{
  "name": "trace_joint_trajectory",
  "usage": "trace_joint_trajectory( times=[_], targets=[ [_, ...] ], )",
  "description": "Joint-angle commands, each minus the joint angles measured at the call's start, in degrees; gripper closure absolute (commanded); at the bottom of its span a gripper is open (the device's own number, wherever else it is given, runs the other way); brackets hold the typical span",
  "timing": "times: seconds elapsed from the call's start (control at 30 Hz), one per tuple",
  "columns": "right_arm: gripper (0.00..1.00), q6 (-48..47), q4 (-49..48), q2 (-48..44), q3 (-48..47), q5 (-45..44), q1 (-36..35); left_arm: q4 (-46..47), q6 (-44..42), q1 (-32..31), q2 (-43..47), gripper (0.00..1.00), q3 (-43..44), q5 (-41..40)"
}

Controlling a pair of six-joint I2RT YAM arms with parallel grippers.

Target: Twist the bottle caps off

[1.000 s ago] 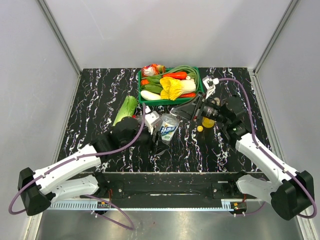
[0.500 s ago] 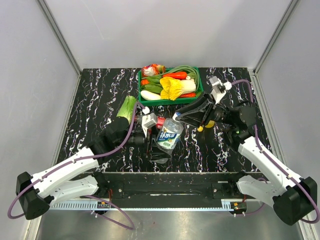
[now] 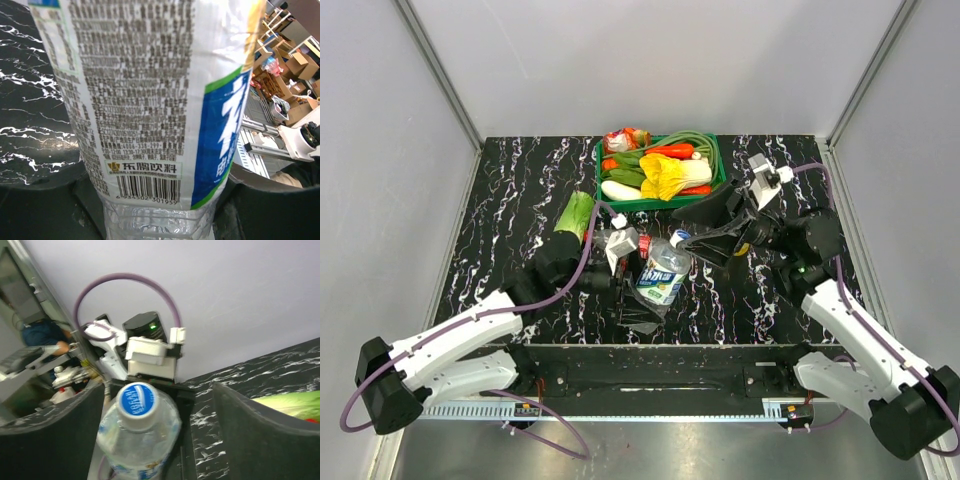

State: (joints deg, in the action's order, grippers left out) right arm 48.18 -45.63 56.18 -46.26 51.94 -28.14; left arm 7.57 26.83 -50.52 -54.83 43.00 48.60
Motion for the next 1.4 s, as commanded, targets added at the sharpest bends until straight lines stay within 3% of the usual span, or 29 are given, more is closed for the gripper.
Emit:
trace_joint_trajectory(
  times=[0.0, 0.3, 0.5, 0.77, 1.17, 1.37],
  targets=[
    [0.0, -5.73, 8.62, -4.4, 0.47, -9.21, -0.07, 5.35, -1.87, -0.45, 0.69, 0.71, 2.26, 2.99],
    [0.0, -7.4, 13.28, -7.23, -0.76, -14.24, -0.16, -2.1, -5.9, -0.45, 1.57, 0.69, 3.05, -2.0],
    [0.0, -7.49, 16.53, -5.74, -1.37, -16.34, -0.16, -13.8, -10.56, -0.45, 1.57, 0.75, 5.6, -14.82],
    [0.0, -9.33, 28.22, -3.37, -4.62, -22.85, -0.16, -23.82, -13.38, -0.8, 0.43, 0.8, 8.41, -30.39],
    [0.0, -7.84, 34.73, 3.23, -8.67, -22.59, -0.16, -35.16, -12.25, -13.19, -3.53, 0.89, 14.56, -74.41],
    [0.06, -6.44, 34.02, 4.64, -8.32, -21.89, -0.16, -36.66, -11.62, -18.64, -5.72, 0.91, 15.88, -87.34]
  ],
)
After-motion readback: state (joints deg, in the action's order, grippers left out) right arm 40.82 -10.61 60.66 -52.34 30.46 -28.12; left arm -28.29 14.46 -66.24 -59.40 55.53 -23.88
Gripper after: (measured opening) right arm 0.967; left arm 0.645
